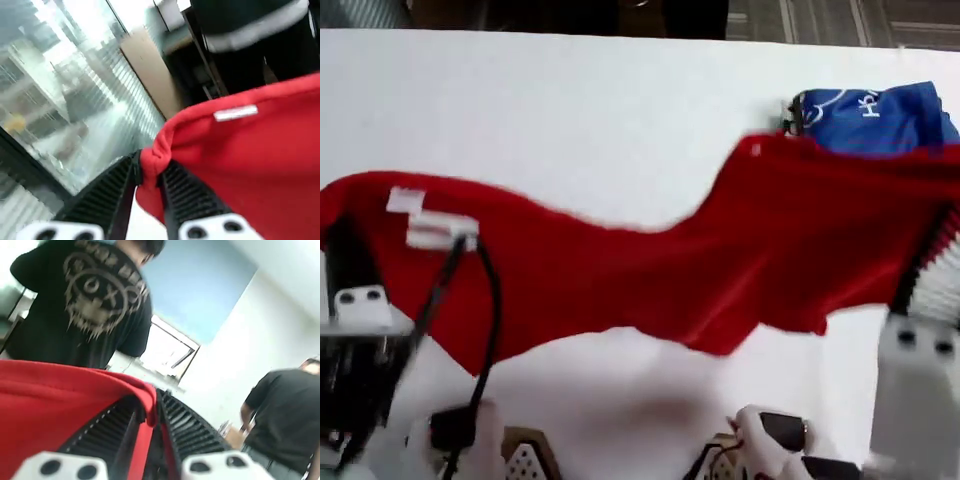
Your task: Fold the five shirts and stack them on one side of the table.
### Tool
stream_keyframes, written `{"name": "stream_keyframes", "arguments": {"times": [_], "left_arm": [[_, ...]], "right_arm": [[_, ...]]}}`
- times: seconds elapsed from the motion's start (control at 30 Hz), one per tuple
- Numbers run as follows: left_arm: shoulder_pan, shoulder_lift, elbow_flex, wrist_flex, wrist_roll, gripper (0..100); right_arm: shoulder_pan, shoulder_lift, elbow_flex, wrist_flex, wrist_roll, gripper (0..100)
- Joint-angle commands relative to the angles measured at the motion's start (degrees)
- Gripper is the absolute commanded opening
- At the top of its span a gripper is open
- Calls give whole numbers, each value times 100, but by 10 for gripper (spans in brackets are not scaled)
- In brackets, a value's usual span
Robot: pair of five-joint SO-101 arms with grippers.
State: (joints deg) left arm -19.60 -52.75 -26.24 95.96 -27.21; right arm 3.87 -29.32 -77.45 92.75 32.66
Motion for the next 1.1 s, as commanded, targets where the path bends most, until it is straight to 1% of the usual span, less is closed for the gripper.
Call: {"name": "stream_keyframes", "arguments": {"times": [0.0, 0.23, 0.4, 0.7, 0.83, 0.9, 0.97, 1.07], "left_arm": [[18, 26, -22, -53, 26, 26], [18, -18, 822, -35, 44, 26], [18, -79, 1279, 387, 44, 26], [0, -1134, 1314, 615, 9, 26], [-299, -1468, 1288, 554, 0, 26], [-378, -1415, 1402, 563, 0, 26], [-378, -1231, 1780, 545, -35, 26], [-378, -844, 2527, 387, -105, 26]], "right_arm": [[84, -4, -62, -110, 255, 19], [57, -4, -53, -224, 334, 19], [48, -189, -70, 259, 325, 19], [40, -875, -53, 330, 325, 19], [48, -884, -44, 321, 325, 19], [48, -787, 114, 295, 299, 19], [4, -620, 457, 286, 281, 19], [-444, -356, 1090, 286, 202, 19]]}}
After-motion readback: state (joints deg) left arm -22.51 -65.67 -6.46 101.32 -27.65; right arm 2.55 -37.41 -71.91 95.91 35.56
